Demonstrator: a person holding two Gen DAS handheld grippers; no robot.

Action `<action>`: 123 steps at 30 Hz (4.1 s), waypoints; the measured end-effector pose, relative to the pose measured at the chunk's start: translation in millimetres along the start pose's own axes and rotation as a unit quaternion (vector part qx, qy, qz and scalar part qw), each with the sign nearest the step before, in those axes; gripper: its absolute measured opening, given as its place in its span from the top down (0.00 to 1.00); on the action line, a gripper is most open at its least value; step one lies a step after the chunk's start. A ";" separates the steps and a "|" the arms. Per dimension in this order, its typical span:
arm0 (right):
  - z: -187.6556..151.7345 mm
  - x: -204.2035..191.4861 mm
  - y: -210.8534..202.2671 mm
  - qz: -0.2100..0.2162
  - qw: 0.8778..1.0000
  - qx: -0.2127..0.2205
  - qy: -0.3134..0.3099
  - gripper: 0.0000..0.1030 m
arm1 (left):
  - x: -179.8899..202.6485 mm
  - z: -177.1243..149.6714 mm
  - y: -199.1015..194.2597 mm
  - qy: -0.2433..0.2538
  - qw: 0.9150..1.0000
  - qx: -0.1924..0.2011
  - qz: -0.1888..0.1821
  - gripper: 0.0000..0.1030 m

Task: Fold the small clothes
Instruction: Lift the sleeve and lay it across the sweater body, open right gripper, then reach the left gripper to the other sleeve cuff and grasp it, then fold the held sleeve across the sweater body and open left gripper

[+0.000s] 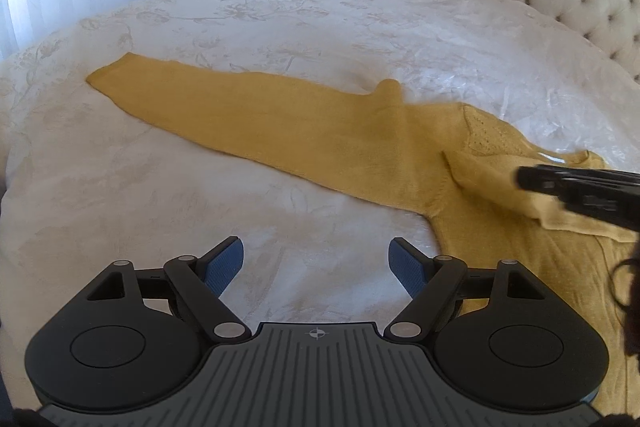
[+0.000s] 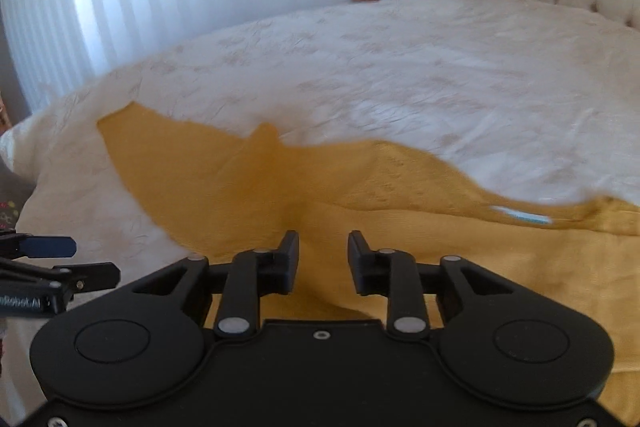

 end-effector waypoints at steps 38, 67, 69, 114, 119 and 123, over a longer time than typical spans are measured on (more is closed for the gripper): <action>-84.1 38.4 -45.2 -0.179 0.979 0.010 0.095 0.01 | -13.5 -13.3 29.9 -0.046 0.997 0.043 -0.033 0.21; -100.4 43.6 -32.1 -0.165 0.981 0.031 0.098 0.00 | -187.2 88.7 121.1 -0.258 0.963 0.049 0.056 0.11; -100.5 44.3 -32.2 -0.163 0.981 0.032 0.100 0.00 | -193.0 95.1 128.1 -0.253 0.964 0.053 0.064 0.11; -112.2 118.2 -167.7 -0.129 0.973 0.046 0.186 0.01 | 265.1 49.4 -37.6 0.093 0.963 0.093 -0.234 0.66; -106.6 128.2 -169.5 -0.116 0.974 0.053 0.185 0.01 | 235.8 19.7 -47.8 0.129 0.963 0.100 -0.214 0.60; -89.6 140.2 -158.0 -0.096 0.977 0.064 0.181 0.01 | 175.9 -4.4 -28.0 0.117 0.979 0.080 -0.150 0.59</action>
Point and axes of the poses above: each gripper's, at about its wrist camera, not at the fingertips, and y roughly the way its jaws point, x to its right, z to its top, the point moved 2 cm from there along y, roughly the way its jaws point, and after that the axes turned 7 degrees about z, right-handed, at the moved point
